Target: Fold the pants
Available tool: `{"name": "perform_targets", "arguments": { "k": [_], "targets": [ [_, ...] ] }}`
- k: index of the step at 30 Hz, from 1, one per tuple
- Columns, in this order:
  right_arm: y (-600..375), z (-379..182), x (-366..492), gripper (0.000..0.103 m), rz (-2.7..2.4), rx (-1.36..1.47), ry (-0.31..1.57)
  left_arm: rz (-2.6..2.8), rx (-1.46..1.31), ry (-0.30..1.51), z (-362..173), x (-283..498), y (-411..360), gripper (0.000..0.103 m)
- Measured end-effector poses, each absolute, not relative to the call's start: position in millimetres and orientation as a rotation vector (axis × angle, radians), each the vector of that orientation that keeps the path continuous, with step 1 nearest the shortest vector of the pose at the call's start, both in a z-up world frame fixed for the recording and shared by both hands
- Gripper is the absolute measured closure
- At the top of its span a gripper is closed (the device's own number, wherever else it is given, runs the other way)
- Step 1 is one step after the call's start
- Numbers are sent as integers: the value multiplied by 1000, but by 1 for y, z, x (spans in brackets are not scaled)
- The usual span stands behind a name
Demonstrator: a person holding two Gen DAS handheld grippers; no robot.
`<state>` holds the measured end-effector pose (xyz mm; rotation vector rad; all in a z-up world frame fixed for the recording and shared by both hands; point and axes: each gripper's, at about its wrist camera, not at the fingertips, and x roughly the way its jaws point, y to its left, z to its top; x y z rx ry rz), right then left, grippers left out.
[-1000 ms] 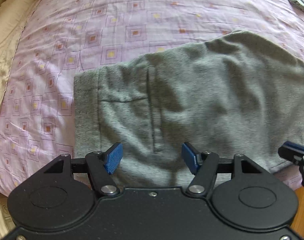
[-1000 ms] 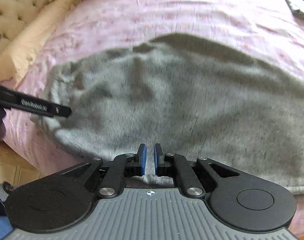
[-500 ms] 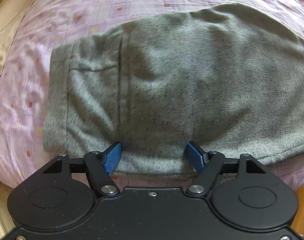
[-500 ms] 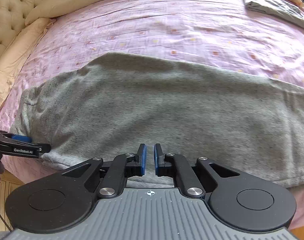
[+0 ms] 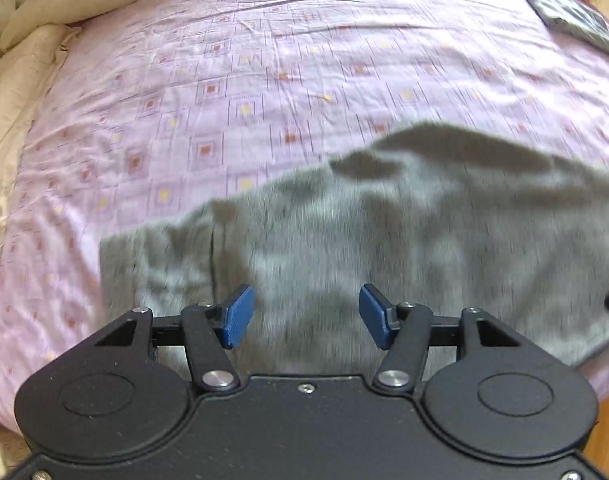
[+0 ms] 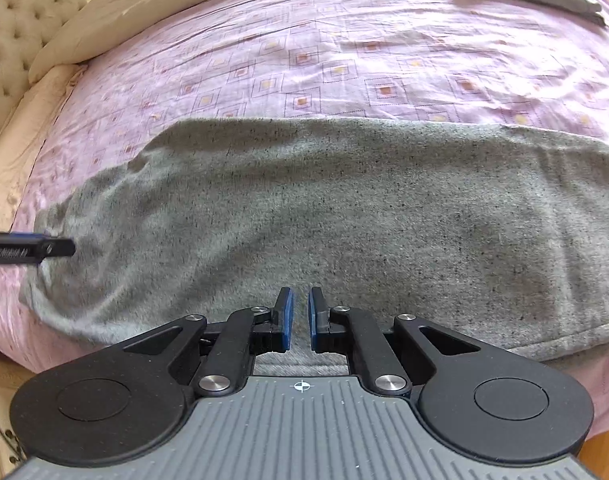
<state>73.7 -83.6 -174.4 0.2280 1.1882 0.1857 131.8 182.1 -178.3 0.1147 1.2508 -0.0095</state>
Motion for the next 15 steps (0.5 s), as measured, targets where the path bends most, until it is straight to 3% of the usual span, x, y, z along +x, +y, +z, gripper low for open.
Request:
{"name": "perform_targets", "arguments": {
  "k": [4, 7, 15],
  "targets": [
    [-79, -164, 81, 95, 180, 237, 1169, 73, 64, 1292, -206, 164, 207, 40],
    [-85, -162, 85, 95, 135, 257, 1166, 127, 8, 1320, -224, 166, 244, 24],
    [-102, -177, 87, 95, 19, 300, 1200, 57, 94, 1302, -220, 147, 238, 25]
  ]
}}
